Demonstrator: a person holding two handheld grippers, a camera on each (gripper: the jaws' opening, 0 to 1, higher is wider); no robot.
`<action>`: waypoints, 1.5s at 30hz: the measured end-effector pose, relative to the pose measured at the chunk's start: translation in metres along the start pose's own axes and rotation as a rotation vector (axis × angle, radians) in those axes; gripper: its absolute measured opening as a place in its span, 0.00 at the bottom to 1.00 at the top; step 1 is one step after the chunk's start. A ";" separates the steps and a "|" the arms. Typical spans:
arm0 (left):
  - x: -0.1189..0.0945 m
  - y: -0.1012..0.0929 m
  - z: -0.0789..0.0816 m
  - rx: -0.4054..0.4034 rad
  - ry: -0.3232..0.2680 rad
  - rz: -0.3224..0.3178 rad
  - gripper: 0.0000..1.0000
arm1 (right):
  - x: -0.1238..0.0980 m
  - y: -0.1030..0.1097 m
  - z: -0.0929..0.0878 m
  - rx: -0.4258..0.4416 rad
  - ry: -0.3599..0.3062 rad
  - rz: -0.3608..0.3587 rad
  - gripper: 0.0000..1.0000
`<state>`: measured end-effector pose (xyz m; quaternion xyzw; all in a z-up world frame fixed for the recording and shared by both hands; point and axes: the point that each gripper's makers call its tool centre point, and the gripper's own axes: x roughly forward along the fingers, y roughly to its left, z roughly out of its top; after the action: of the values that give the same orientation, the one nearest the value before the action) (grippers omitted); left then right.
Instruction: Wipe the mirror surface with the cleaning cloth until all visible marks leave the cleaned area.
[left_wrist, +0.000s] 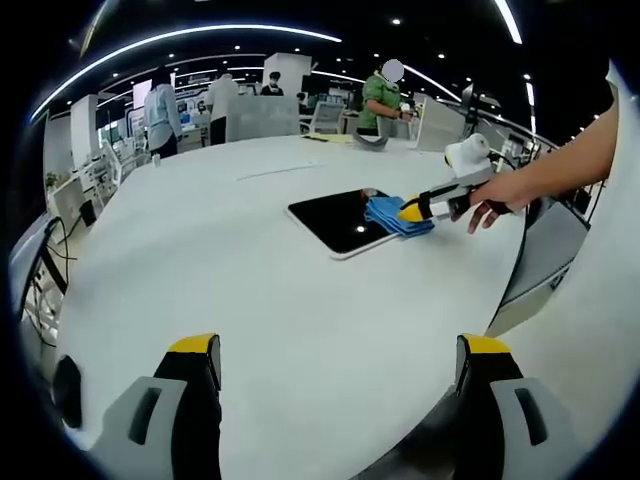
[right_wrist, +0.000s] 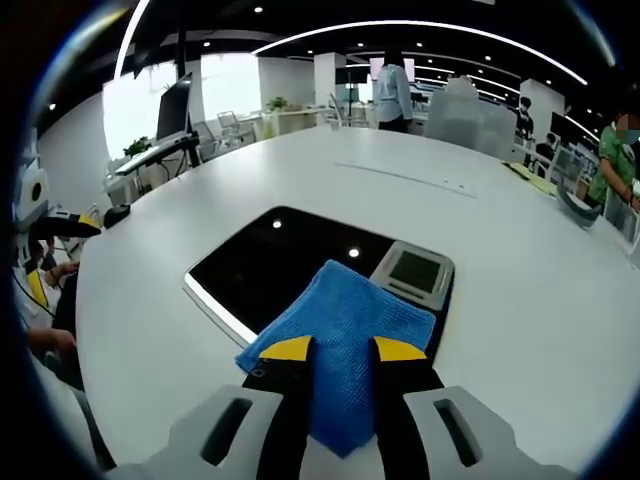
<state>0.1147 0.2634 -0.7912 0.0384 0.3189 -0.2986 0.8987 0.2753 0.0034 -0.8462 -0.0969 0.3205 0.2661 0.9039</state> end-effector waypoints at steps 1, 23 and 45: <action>0.000 -0.001 0.000 -0.002 -0.001 -0.002 0.99 | 0.000 0.001 0.000 -0.001 0.000 0.001 0.19; 0.001 0.004 -0.002 -0.006 0.002 -0.008 0.99 | 0.004 0.010 0.004 -0.004 0.001 0.007 0.19; 0.002 0.009 -0.002 -0.014 -0.005 -0.011 0.98 | 0.008 0.020 0.008 -0.012 0.002 0.017 0.19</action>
<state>0.1199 0.2702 -0.7953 0.0294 0.3191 -0.3015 0.8980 0.2739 0.0269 -0.8452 -0.0996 0.3206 0.2757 0.9007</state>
